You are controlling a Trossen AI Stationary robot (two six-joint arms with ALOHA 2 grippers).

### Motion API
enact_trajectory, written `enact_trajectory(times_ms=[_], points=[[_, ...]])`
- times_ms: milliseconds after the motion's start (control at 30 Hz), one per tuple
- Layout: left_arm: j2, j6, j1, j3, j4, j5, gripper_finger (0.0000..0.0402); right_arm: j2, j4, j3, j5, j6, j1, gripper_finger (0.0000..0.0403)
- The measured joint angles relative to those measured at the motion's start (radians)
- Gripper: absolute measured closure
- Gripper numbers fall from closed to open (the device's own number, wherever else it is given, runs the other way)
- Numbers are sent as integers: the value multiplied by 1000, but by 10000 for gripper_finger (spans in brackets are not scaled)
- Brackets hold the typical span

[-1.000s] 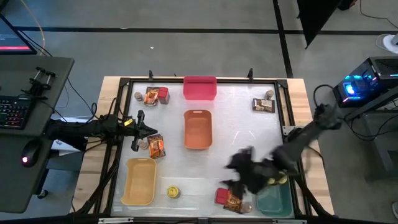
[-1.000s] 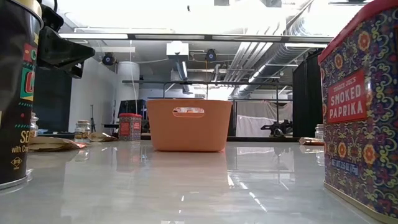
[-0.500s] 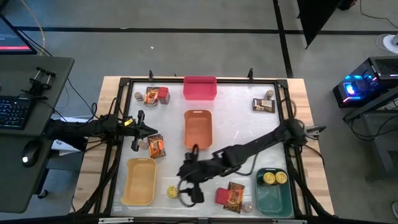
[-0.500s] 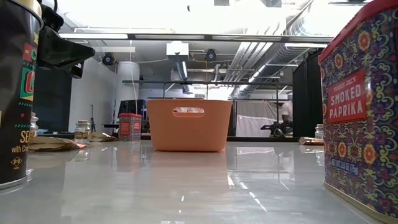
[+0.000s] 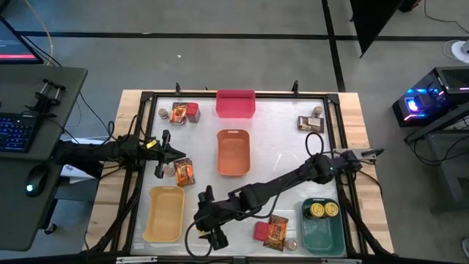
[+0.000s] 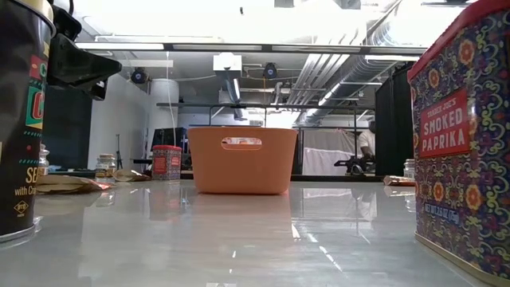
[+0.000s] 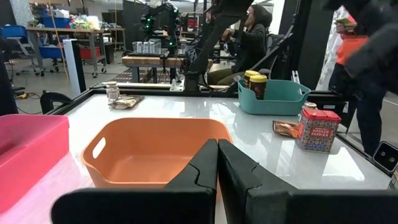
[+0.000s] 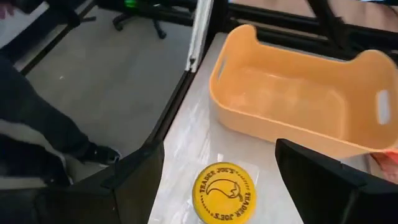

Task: Sort spices by type
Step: Put the yellow spice bottle into the green bin

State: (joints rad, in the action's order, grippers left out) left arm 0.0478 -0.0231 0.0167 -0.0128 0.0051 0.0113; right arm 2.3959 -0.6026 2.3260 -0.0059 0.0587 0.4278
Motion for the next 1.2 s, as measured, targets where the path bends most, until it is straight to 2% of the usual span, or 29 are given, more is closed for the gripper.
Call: enact_trajectory(times_ms=[400,633,1000,1100,1200], points=[[0,0,0,0,0,0,401,0,38,-83,-1,-89,-1,99],[0,0,0,0,0,0,401,0,67,-83,5,34,-1,99],[0,0,0,0,0,0,401,0,69,-83,3,22,-16,98],[0,0,0,0,0,0,401,0,69,-83,6,46,-18,90],[0,0,0,0,0,0,401,0,69,-83,47,23,-18,65]])
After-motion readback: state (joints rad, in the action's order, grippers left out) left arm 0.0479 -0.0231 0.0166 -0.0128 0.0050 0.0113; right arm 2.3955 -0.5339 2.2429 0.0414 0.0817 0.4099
